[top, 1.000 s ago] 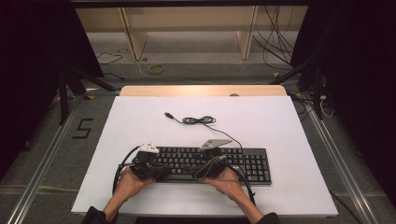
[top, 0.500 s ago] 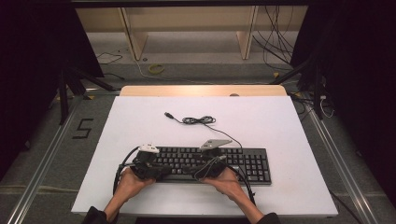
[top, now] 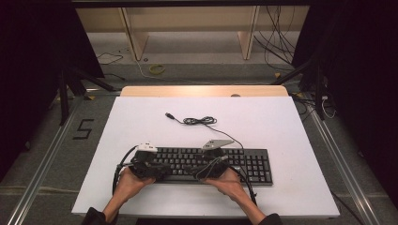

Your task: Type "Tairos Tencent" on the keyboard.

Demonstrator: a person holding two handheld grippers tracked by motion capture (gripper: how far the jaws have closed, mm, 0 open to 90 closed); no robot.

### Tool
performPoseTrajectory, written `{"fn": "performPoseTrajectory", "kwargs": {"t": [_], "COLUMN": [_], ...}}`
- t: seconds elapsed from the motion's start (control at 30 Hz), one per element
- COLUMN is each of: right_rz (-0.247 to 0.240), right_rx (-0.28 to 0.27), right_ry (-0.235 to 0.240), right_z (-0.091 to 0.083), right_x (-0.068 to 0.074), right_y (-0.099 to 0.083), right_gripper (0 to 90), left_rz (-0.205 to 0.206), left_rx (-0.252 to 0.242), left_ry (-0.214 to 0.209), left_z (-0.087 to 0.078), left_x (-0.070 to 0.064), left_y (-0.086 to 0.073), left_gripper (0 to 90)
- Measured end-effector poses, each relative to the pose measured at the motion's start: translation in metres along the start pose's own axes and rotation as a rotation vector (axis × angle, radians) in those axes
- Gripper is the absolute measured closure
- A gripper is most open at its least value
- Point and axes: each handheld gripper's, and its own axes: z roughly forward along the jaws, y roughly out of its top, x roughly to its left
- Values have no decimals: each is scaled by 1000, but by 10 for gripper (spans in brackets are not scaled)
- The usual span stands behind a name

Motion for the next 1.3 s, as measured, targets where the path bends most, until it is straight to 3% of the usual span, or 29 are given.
{"fn": "performPoseTrajectory", "kwargs": {"t": [0.33,0.77,1.3], "right_rz": [3,-1,-4], "right_rx": [-1,-4,-7], "right_ry": [-1,5,13], "right_z": [0,-1,-2], "right_x": [0,1,3], "right_y": [0,0,-1], "right_gripper": [320,321,321], "left_rz": [-26,-94,-136], "left_rx": [-40,-87,-99], "left_ry": [0,30,60], "left_z": [-7,-16,-16], "left_x": [3,14,26], "left_y": [3,8,13], "left_gripper": [786,532,413]}}
